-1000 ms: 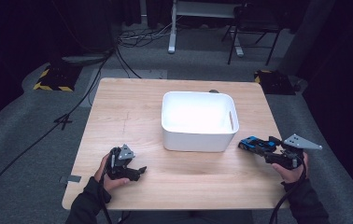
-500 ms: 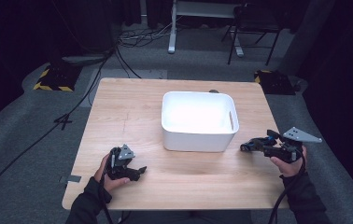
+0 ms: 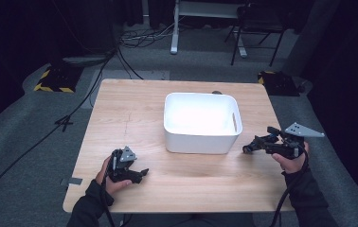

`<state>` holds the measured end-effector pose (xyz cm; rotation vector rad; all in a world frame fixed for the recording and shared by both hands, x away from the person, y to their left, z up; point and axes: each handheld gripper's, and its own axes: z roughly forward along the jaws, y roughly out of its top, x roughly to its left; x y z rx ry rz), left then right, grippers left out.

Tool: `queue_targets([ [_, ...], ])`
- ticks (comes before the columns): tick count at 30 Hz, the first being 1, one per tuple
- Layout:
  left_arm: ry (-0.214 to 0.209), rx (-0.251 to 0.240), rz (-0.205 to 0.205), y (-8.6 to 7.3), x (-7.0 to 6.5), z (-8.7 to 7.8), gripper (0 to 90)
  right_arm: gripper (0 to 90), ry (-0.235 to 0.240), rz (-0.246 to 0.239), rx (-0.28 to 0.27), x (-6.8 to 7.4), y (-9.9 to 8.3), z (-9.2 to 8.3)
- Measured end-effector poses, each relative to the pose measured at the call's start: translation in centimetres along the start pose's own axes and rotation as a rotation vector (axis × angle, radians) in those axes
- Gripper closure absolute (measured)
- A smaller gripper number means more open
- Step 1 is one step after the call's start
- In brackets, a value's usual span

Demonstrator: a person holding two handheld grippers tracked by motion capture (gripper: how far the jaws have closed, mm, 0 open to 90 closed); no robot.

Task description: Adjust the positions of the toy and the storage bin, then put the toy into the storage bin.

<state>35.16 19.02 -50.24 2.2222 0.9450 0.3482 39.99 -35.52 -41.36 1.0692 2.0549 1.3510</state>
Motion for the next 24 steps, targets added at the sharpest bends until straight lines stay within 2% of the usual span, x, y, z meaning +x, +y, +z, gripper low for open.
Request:
queue_targets([
  [5, 0.004, 0.001, 0.005, 0.0, 0.0, 0.0, 16.4, 24.6, 0.001, 0.01, 0.003, -0.1, 0.7, 0.1],
  [7, 0.014, 0.001, 0.012, 0.0, 0.0, -0.1, 16.4, 24.6, 0.002, 0.001, 0.01, -0.1, 1.1, 0.1],
  [18, 0.015, 0.001, 0.009, 0.0, 0.0, -0.1, 16.5, 24.6, -0.003, -0.017, 0.002, 0.0, 2.6, -0.6],
  [22, 0.015, 0.0, 0.005, 0.0, 0.0, -0.1, 16.5, 24.7, -0.007, -0.008, -0.005, -0.2, 3.3, -0.9],
  [24, 0.001, 0.0, -0.002, 0.0, 0.0, 0.0, 16.4, 24.6, -0.003, -0.011, -0.013, -0.4, 3.5, -1.0],
])
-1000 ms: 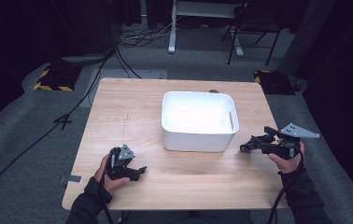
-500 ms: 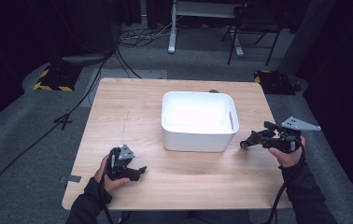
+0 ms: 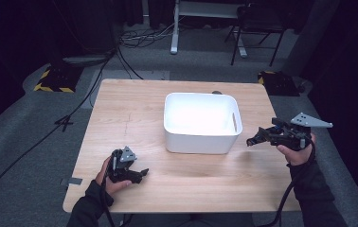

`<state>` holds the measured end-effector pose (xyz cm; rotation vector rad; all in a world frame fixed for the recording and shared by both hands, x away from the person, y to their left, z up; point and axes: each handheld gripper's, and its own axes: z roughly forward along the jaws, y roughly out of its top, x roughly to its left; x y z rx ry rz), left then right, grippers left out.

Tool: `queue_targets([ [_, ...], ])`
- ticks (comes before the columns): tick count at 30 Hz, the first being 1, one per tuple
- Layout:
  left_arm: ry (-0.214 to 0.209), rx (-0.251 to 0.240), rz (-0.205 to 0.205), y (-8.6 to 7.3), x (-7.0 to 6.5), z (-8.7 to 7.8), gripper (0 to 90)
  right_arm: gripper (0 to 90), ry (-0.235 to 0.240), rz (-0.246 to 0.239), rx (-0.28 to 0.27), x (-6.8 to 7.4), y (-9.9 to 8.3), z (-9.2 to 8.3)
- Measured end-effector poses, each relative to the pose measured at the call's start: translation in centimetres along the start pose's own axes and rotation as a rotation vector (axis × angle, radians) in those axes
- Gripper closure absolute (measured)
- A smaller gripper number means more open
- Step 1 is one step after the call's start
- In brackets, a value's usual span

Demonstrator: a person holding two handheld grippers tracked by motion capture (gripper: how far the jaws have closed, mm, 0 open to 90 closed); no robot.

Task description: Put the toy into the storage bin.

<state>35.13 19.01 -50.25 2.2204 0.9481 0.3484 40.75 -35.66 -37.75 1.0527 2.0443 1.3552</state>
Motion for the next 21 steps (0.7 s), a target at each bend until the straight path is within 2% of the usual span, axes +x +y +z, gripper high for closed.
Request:
queue_targets([
  [3, 0.003, 0.0, 0.002, 0.0, 0.0, 0.0, 16.4, 24.6, -0.006, -0.008, 0.006, 0.0, 0.5, -0.1],
  [13, 0.009, 0.002, 0.007, 0.0, 0.0, 0.0, 16.4, 24.6, 0.016, -0.032, -0.001, 0.0, 2.2, -0.3],
  [21, 0.01, 0.001, 0.005, 0.0, 0.0, 0.0, 16.4, 24.6, 0.034, -0.037, -0.025, -0.3, 3.6, -0.7],
])
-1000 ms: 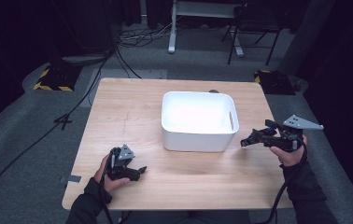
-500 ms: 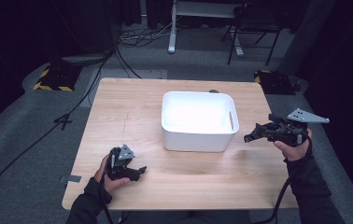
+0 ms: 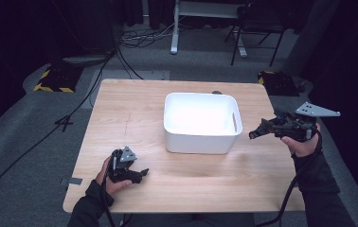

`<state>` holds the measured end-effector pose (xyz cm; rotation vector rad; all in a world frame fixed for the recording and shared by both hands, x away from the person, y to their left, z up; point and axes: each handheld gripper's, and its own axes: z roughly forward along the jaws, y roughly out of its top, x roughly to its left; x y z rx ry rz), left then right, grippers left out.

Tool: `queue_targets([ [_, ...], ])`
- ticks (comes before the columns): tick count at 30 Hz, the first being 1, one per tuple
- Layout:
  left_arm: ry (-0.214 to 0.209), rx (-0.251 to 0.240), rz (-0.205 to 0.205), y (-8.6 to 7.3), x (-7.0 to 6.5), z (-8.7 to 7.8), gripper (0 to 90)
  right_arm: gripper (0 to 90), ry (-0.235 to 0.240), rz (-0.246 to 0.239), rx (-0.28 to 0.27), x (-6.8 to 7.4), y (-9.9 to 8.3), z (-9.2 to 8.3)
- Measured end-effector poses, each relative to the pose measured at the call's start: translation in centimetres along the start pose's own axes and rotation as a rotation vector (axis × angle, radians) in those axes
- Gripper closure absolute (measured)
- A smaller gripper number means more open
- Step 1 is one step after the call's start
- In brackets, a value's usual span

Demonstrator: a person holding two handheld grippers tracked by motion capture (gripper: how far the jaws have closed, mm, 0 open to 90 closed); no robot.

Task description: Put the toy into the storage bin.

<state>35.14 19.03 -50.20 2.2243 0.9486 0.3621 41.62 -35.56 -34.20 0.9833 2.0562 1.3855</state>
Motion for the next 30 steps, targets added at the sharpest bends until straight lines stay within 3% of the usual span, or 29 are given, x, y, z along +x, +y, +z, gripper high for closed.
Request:
queue_targets([
  [8, -0.001, 0.0, 0.0, 0.0, 0.0, 0.0, 16.4, 24.7, 0.022, -0.006, -0.023, -0.5, 1.9, -0.1],
  [18, -0.001, 0.0, -0.001, 0.0, 0.0, 0.0, 16.4, 24.6, 0.05, -0.05, -0.056, -0.3, 4.9, 0.2],
  [30, -0.001, 0.0, 0.0, 0.0, 0.0, 0.0, 16.4, 24.6, 0.074, -0.084, -0.071, 1.0, 7.3, 0.9],
])
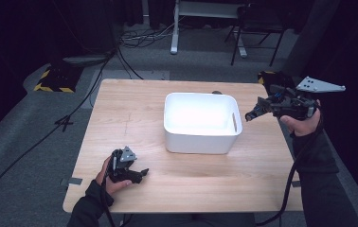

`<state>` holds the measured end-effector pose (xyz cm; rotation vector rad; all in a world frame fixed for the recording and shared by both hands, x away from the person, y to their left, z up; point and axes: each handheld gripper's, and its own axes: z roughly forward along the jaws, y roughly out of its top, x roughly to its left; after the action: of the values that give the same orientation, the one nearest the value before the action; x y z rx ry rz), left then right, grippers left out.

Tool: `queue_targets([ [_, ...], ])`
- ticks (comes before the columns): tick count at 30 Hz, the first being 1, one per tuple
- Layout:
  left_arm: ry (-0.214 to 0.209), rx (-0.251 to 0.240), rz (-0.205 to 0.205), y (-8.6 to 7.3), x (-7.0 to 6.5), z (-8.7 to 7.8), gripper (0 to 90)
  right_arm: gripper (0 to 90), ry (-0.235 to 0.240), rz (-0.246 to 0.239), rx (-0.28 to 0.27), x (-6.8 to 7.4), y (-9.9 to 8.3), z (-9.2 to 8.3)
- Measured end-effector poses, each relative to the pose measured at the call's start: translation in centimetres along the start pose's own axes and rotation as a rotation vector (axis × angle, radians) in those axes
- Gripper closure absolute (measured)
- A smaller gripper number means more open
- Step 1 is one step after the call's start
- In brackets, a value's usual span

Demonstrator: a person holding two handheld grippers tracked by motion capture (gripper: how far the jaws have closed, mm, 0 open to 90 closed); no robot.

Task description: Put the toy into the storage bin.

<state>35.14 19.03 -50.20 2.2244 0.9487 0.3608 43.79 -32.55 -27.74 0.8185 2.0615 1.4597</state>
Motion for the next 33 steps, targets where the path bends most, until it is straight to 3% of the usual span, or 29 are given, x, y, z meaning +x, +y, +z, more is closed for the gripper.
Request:
queue_targets([
  [14, 0.0, 0.0, 0.0, 0.0, 0.0, 0.0, 16.4, 24.6, 0.052, -0.038, -0.003, 1.4, 0.9, 1.5],
  [33, 0.0, 0.0, 0.0, 0.0, 0.0, 0.0, 16.3, 24.6, 0.123, -0.072, 0.034, 3.0, 1.2, 4.0],
])
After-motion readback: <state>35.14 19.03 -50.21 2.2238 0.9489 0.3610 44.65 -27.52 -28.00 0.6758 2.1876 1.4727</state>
